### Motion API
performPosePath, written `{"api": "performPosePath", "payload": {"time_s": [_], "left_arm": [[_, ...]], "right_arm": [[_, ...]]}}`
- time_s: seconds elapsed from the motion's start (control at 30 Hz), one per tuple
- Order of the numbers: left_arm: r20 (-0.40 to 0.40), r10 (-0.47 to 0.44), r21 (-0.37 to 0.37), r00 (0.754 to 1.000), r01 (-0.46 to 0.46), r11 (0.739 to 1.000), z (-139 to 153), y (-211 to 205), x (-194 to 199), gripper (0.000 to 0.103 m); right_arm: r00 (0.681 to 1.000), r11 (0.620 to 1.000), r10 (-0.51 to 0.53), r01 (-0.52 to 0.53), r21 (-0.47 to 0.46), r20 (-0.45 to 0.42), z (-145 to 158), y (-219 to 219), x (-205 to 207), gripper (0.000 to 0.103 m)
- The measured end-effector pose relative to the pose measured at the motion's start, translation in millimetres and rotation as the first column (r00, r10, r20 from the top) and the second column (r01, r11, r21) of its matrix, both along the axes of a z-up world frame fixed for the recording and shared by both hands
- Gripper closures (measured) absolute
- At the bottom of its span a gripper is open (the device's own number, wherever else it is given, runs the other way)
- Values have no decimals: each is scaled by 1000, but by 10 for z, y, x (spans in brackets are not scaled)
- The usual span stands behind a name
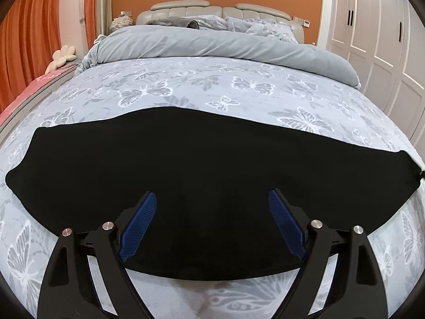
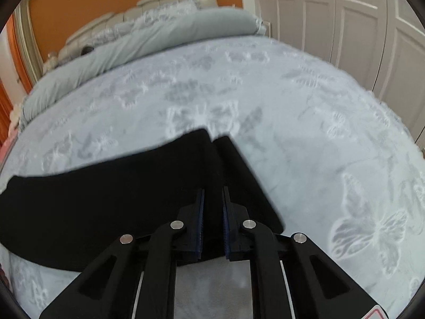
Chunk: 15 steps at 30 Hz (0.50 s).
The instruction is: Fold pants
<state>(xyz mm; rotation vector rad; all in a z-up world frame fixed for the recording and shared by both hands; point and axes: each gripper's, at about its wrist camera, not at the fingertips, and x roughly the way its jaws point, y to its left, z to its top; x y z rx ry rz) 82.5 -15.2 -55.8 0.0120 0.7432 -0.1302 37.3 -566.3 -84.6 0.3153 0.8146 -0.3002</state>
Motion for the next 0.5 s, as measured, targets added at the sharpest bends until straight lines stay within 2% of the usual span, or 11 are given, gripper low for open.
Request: {"api": "performPosePath", "payload": {"time_s": [0.1,0.17,0.2,0.23,0.27,0.3,0.4,0.47,0.5], "left_arm": [[2,7,0,1000,-7,1000,-3,21,12,19],[-5,12,-13,1000,-12,1000,-7,41,27,19],[-9,13,-15,1000,-14,1000,-11,46,32,19],[-16,13,-16,1000,-13,1000,-19,47,43,19],[-19,15,-14,1000,-15,1000,-22,50,47,19],[-22,17,-17,1000,-17,1000,-22,55,50,19],[-23,21,-43,1000,-22,999,-2,86,47,19],[-12,24,-49,1000,-24,998,23,102,39,18],[-6,24,-50,1000,-24,998,33,109,33,18]], "right_arm": [[998,998,-61,61,14,18,37,-189,-89,97],[996,993,-83,85,77,-34,-206,-354,-108,97],[997,992,-71,75,105,-40,-289,-371,-104,96],[998,993,-70,70,99,-7,-284,-358,-134,96],[998,992,-69,69,102,-9,-241,-355,-131,92],[998,991,-69,69,115,-5,-186,-354,-127,81],[997,994,-65,60,91,46,-5,-284,-72,77],[998,996,-40,36,80,47,40,-220,86,76],[999,997,-32,29,72,41,37,-191,201,72]]}}
